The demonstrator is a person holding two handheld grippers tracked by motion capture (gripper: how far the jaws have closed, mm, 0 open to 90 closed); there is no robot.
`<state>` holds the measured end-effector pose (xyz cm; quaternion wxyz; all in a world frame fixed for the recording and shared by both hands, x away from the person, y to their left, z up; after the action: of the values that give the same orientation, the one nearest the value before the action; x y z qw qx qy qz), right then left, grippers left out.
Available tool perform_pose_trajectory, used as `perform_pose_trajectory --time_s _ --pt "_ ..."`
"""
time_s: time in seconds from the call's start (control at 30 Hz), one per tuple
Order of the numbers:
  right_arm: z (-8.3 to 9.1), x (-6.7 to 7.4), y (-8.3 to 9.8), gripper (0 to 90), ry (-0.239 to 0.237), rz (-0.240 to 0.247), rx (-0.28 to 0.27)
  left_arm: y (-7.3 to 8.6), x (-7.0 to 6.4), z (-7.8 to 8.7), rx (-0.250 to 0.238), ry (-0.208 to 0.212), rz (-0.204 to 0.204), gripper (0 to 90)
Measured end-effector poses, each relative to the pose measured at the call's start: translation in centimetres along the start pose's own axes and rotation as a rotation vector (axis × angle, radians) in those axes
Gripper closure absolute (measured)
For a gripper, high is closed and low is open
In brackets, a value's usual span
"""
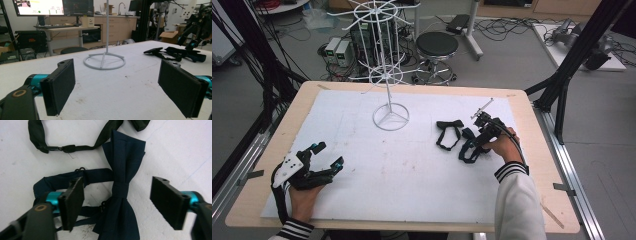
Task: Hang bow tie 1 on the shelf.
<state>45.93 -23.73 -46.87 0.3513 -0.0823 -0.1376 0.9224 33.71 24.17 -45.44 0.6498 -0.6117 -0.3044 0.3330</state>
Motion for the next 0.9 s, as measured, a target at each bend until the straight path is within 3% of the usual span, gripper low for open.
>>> perform_pose_trajectory --time_s 0.3,0.6,0.9 --pt "-0.8 0.2 0.2 44.1 -0.022 0.011 0.050 0.0 0.0 0.0 -0.001 -0.002 0.001 14.7" --pt "-1.1 0.0 0.4 58.6 -0.003 -0.006 0.078 0.0 0.0 0.0 -0.002 -0.002 0.001 14.7" --pt "-1.4 0.0 0.5 74.7 0.028 0.018 0.099 0.0 0.0 0.0 -0.001 -0.001 0.001 14.7"
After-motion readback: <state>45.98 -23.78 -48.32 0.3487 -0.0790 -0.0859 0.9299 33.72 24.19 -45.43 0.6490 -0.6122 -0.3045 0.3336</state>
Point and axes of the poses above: each handheld gripper's, and its own axes: z roughly backward along the jaws, y roughly out of its underside, x roughly to its left, the point moved 8 cm from there along -z, roughly forward along the jaws, and after that the axes turned 4 degrees about x, right-handed, at the moved point
